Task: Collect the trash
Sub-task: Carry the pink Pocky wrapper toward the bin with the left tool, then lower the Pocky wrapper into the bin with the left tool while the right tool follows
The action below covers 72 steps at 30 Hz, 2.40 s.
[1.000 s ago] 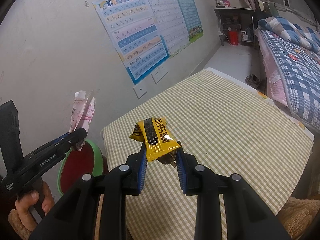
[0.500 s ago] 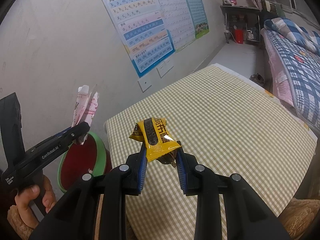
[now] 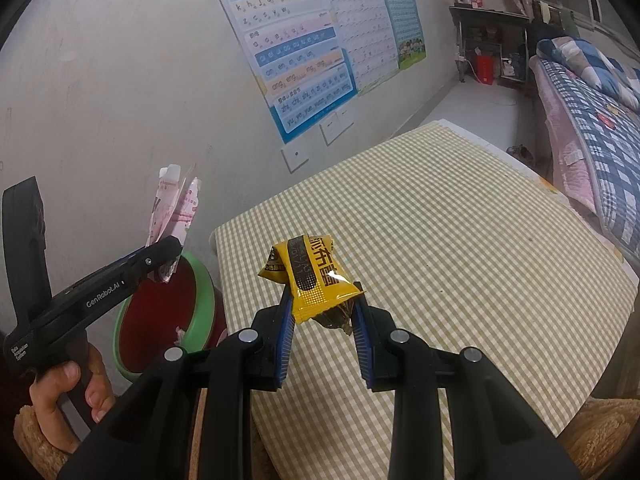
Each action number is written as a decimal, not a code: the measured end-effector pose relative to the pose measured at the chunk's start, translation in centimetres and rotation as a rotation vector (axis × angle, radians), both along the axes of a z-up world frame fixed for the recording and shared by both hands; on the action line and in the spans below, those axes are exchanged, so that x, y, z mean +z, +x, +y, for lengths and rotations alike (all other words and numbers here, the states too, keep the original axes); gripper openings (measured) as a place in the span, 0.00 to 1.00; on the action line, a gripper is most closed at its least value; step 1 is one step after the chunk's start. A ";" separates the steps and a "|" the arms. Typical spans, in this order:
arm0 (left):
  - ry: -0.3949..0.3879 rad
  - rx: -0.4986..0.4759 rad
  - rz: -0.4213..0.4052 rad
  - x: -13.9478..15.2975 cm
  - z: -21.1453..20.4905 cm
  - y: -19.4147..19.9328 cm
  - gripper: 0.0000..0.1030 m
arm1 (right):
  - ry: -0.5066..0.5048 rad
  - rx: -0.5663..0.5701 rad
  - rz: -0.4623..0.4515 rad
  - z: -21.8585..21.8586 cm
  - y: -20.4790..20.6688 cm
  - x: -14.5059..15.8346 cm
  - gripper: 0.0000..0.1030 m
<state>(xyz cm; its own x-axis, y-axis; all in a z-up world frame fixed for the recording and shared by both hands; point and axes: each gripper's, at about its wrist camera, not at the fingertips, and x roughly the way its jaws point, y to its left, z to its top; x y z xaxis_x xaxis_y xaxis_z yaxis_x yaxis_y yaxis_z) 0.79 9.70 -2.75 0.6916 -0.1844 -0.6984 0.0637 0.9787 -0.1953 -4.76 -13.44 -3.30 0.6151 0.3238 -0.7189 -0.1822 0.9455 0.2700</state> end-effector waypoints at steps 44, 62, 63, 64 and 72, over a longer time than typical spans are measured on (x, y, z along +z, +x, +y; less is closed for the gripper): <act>-0.020 0.143 0.040 -2.5 7.2 -1.0 0.32 | -0.045 0.160 0.051 6.9 2.5 -1.9 0.27; -0.015 0.220 0.074 -3.8 11.4 -2.5 0.32 | -0.039 0.259 0.051 11.9 4.3 -1.9 0.27; -0.015 0.225 0.074 -3.8 11.7 -2.6 0.32 | -0.039 0.265 0.051 12.2 4.2 -1.9 0.27; -0.015 0.231 0.075 -3.8 12.0 -2.7 0.32 | -0.037 0.273 0.052 12.6 4.4 -1.9 0.27; -0.009 0.259 0.095 -4.6 13.3 -3.1 0.32 | -0.031 0.310 0.053 14.4 4.5 -2.0 0.27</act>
